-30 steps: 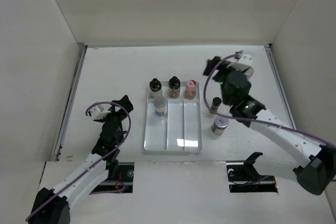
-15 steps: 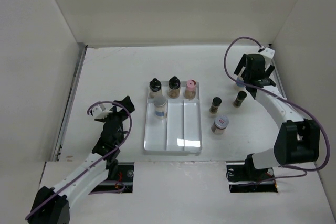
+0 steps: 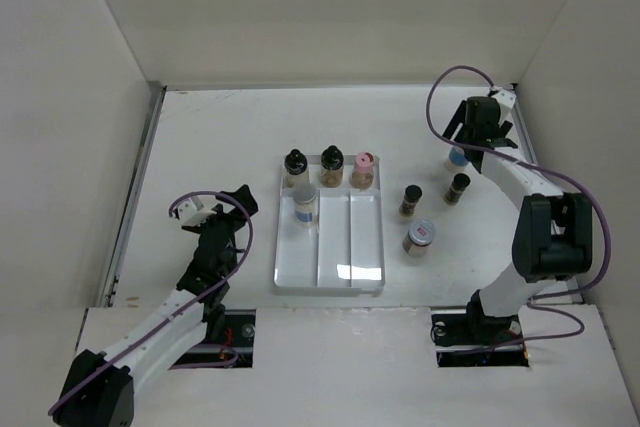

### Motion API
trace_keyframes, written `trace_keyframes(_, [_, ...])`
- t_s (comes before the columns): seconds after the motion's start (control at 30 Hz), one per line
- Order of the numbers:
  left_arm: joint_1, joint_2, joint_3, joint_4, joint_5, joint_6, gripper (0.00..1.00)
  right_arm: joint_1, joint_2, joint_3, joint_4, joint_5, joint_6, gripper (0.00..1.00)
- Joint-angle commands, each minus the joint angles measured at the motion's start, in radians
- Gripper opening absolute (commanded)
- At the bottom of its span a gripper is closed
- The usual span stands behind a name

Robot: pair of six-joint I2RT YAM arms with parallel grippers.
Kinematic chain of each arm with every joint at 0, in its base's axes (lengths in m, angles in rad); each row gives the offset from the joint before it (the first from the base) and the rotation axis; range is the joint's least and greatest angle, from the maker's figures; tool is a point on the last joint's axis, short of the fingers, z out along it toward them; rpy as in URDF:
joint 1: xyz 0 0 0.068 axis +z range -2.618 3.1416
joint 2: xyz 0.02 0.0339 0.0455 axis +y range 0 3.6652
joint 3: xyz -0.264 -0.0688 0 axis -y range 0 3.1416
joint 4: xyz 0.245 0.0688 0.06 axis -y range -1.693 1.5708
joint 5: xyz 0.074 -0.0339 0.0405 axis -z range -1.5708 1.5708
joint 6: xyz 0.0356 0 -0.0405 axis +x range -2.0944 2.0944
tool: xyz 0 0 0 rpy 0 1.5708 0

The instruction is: Organize the condiment bottles

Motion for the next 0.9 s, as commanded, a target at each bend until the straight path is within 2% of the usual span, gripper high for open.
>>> trace_keyframes(0.0, [0.010,-0.003,-0.015,0.040,0.004,-0.002,1.00,-0.004,0.027,0.059,0.061,-0.026,0.017,0.85])
trace_keyframes(0.1, [0.012,0.007,-0.012,0.041,0.007,-0.002,1.00,-0.001,0.001,0.045,0.068,-0.018,0.020,0.63])
trace_keyframes(0.13, [0.012,0.007,-0.011,0.041,0.009,-0.002,1.00,-0.001,-0.034,0.030,0.080,-0.005,0.022,0.59])
trace_keyframes(0.23, [0.012,0.010,-0.009,0.041,0.004,0.000,1.00,0.025,-0.183,-0.013,0.122,0.058,0.011,0.55])
trace_keyframes(0.33, [0.004,-0.006,-0.011,0.041,0.009,0.000,1.00,0.131,-0.345,-0.020,0.134,0.083,-0.039,0.55])
trace_keyframes(0.47, [0.000,0.003,-0.006,0.042,0.012,0.000,1.00,0.358,-0.523,-0.021,0.140,0.130,-0.107,0.55])
trace_keyframes(0.67, [-0.002,0.019,-0.001,0.045,0.024,-0.002,1.00,0.788,-0.753,-0.125,0.128,0.161,-0.126,0.55])
trace_keyframes(0.77, [0.000,0.017,-0.001,0.045,0.027,-0.003,1.00,1.006,-0.771,-0.158,0.126,0.176,-0.122,0.54])
trace_keyframes(0.87, [0.015,0.022,-0.001,0.048,0.030,-0.003,1.00,1.197,-0.690,-0.165,0.151,0.196,-0.115,0.54])
